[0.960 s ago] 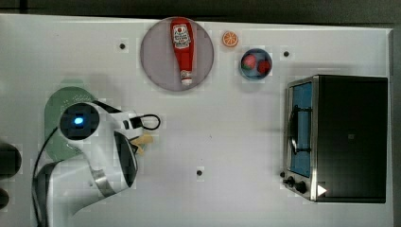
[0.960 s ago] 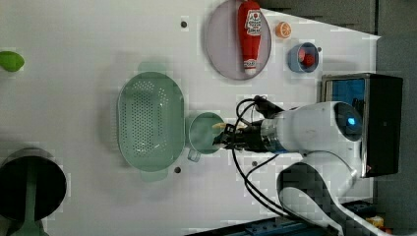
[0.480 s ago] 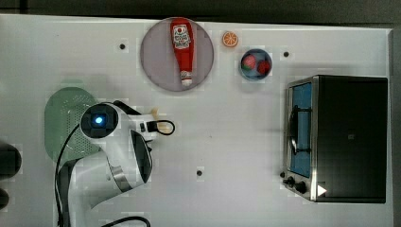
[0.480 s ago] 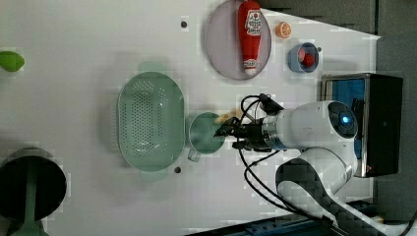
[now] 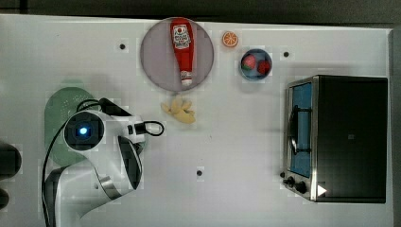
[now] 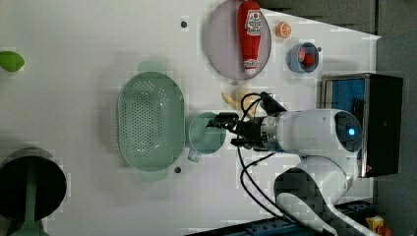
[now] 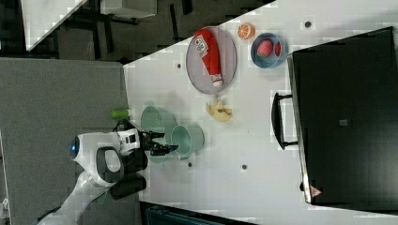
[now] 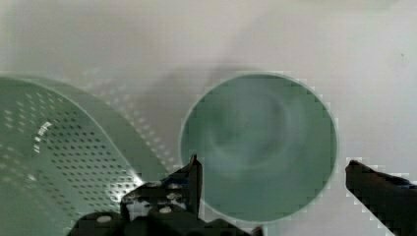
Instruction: Pick Banana and place it in mug.
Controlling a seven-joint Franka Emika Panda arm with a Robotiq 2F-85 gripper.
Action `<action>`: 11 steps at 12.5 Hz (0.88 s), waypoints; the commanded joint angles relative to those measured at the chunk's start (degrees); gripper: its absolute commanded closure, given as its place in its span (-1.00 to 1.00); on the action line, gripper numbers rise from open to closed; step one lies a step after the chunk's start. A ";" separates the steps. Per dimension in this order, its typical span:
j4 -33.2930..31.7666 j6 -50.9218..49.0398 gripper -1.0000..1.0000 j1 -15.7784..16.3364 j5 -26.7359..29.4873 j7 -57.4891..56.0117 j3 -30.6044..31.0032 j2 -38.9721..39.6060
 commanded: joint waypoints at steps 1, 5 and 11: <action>1.95 -1.23 -1.00 -0.49 -0.74 2.53 -1.21 -6.75; 5.73 -14.17 -1.00 -1.54 -0.82 -0.79 -7.72 -17.34; 16.80 -35.94 -1.00 -1.91 -0.87 -2.36 -20.82 -24.51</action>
